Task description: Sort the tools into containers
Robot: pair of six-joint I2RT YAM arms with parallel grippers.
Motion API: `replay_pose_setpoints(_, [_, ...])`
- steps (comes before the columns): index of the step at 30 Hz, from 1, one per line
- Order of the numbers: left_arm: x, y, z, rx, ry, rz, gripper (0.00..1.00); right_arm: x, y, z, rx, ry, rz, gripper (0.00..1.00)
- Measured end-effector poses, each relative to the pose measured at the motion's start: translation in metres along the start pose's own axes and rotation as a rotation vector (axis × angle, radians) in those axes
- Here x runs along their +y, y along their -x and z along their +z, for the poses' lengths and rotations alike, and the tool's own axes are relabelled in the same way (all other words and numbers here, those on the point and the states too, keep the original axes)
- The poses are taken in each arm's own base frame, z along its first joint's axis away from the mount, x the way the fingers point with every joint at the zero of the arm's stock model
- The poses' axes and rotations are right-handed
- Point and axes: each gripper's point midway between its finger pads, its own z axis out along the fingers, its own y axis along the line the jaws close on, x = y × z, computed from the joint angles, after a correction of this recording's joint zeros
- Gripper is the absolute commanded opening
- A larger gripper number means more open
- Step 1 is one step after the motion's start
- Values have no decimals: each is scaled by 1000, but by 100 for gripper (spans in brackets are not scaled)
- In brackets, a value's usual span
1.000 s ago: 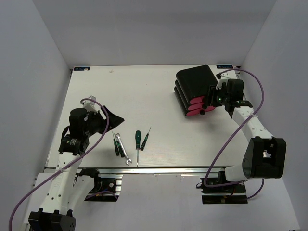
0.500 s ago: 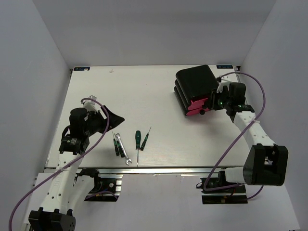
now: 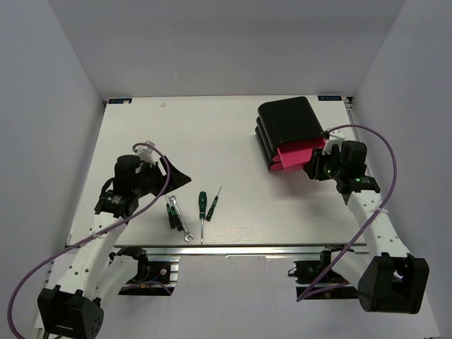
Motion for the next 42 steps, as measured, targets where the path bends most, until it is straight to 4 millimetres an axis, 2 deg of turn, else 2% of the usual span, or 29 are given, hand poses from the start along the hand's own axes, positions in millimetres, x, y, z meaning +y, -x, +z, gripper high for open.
replay_pose_setpoints(5, [-1, -10, 9, 38, 12, 10, 77, 0, -3, -2, 7, -3, 5, 31])
replay_pose_setpoints(10, [-1, -18, 16, 68, 29, 18, 76, 2, -7, -5, 17, -3, 13, 30])
replay_pose_setpoints(15, [10, -31, 30, 117, 94, 21, 72, 3, -12, -9, 17, -9, 20, 35])
replay_pose_setpoints(21, [22, -46, 43, 177, 181, 42, 70, 4, -20, -11, 34, -10, 33, 35])
replay_pose_setpoints(25, [26, -59, 51, 217, 226, 73, 70, 4, -21, -11, 34, -10, 33, 42])
replay_pose_setpoints(27, [26, -65, 55, 235, 240, 90, 70, 4, -24, -11, 39, -9, 36, 58])
replay_pose_setpoints(29, [26, -71, 59, 253, 254, 110, 70, 5, -27, -12, 48, -7, 37, 70])
replay_pose_setpoints(30, [25, -74, 62, 260, 261, 121, 70, 5, -28, -12, 52, -7, 38, 73])
replay_pose_setpoints(37, [24, -91, 79, 301, 331, 205, 66, 8, -32, -18, 65, 1, 25, 75])
replay_pose_setpoints(42, [34, -93, 92, 297, 432, 245, 58, 14, -35, -31, 68, 12, -2, 74])
